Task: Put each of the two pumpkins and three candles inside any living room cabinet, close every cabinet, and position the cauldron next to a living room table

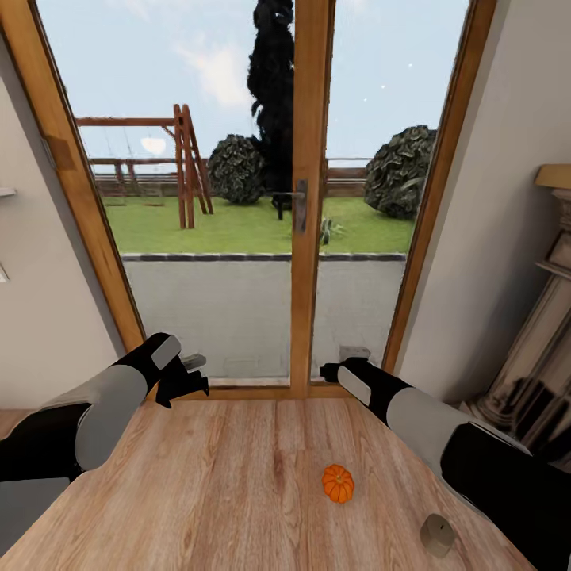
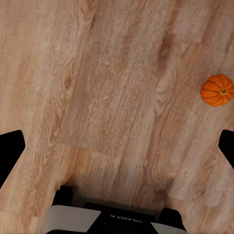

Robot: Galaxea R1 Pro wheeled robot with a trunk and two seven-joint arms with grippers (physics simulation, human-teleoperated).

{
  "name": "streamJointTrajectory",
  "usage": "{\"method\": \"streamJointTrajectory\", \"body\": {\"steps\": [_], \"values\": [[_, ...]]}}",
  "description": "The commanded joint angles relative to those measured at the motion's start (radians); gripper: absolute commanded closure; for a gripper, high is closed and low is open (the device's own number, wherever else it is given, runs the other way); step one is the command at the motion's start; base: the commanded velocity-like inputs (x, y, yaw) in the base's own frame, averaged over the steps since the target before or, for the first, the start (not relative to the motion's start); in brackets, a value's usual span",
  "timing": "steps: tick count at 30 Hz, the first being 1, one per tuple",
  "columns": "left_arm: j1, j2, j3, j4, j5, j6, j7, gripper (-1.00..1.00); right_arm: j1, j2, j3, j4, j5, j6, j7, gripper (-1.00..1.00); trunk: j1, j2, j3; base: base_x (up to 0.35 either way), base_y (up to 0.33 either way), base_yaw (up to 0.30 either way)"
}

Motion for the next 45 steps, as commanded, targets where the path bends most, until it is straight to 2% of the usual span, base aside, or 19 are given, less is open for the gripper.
{"method": "streamJointTrajectory", "body": {"steps": [1, 5, 8, 12, 21, 28, 45], "values": [[0.000, -0.001, 0.006, -0.002, 0.009, 0.003, 0.011, -1.00, -0.001, -0.001, 0.006, -0.001, -0.006, 0.003, -0.006, -1.00, 0.004, -0.008, -0.004, 0.000, 0.000, 0.000], [0.000, -0.002, 0.007, -0.004, 0.010, 0.004, 0.012, -1.00, -0.001, -0.003, 0.005, 0.003, -0.004, 0.003, -0.006, -1.00, 0.019, -0.036, -0.017, 0.000, 0.000, 0.000], [0.000, -0.002, 0.007, -0.004, 0.011, 0.004, 0.012, -1.00, -0.001, -0.019, 0.004, 0.007, -0.005, -0.006, -0.006, -1.00, 0.031, -0.057, -0.026, 0.000, 0.000, 0.000], [0.000, -0.003, 0.007, -0.004, 0.012, 0.004, 0.012, -1.00, -0.001, -0.026, 0.005, 0.008, -0.005, -0.021, -0.006, -1.00, 0.046, -0.085, -0.039, 0.000, 0.000, 0.000], [0.000, -0.002, 0.008, -0.004, 0.012, 0.004, 0.011, -1.00, 0.002, -0.028, 0.005, 0.009, -0.006, -0.029, -0.006, -1.00, 0.081, -0.148, -0.067, 0.000, 0.000, 0.000], [0.000, -0.002, 0.008, -0.004, 0.012, 0.004, 0.012, -1.00, 0.005, -0.028, 0.005, 0.018, -0.006, -0.082, -0.006, -1.00, 0.107, -0.197, -0.089, 0.000, 0.000, 0.000], [0.000, -0.002, 0.009, -0.004, 0.013, 0.004, 0.010, -1.00, 0.005, -0.034, 0.001, 0.020, -0.006, -0.076, -0.010, -1.00, 0.173, -0.316, -0.148, 0.000, 0.000, 0.000]]}}
